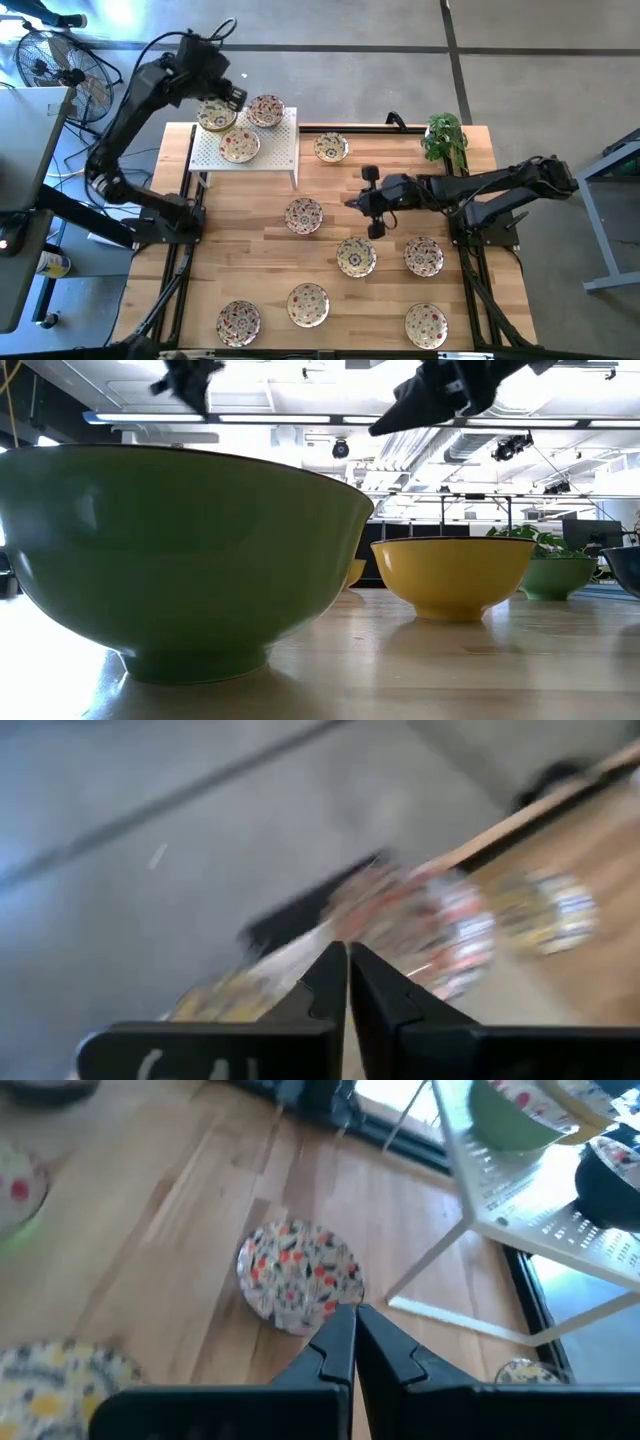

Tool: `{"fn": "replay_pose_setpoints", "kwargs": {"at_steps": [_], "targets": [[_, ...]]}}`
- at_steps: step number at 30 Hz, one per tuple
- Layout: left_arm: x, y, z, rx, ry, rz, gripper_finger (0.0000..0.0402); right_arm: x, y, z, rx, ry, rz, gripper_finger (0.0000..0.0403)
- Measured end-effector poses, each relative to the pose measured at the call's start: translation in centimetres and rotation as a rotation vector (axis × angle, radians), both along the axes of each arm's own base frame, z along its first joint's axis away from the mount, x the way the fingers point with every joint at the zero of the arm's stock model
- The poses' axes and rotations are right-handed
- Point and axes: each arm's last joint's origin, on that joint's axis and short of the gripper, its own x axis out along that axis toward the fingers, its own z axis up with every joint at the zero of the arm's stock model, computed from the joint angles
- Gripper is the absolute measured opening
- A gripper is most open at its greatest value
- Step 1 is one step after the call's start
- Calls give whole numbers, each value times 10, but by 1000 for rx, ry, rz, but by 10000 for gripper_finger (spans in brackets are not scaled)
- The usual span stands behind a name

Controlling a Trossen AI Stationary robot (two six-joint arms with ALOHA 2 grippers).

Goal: Pick & Place Mini bowls
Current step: Stack the blue patterned bowl on top of the blue patterned bowl on the shelf

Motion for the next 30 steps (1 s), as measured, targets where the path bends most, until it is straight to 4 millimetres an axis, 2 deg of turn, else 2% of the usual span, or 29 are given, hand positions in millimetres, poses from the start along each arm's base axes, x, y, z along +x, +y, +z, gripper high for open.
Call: {"fn": "replay_pose_setpoints", "kwargs": {"at_steps": [5, 10, 13, 19, 22, 25, 30], "targets": [[35, -32, 18, 144, -126, -242, 11, -1, -14, -13, 77, -161, -81, 0], [63, -57, 19, 226, -188, -430, 3, -8, -21, -27, 162, -313, -130, 0], [88, -66, 0, 246, -241, -529, 1, -13, -21, -34, 171, -366, -138, 0], [127, -78, -56, 266, -385, -715, 1, -18, -22, -40, 165, -394, -159, 0], [137, -84, -82, 305, -442, -810, 1, -18, -22, -41, 165, -386, -159, 0], [140, -88, -96, 382, -469, -853, 1, -18, -22, -41, 160, -384, -158, 0], [139, -89, -113, 264, -456, -806, 1, -18, -22, -41, 156, -384, -163, 0]]}}
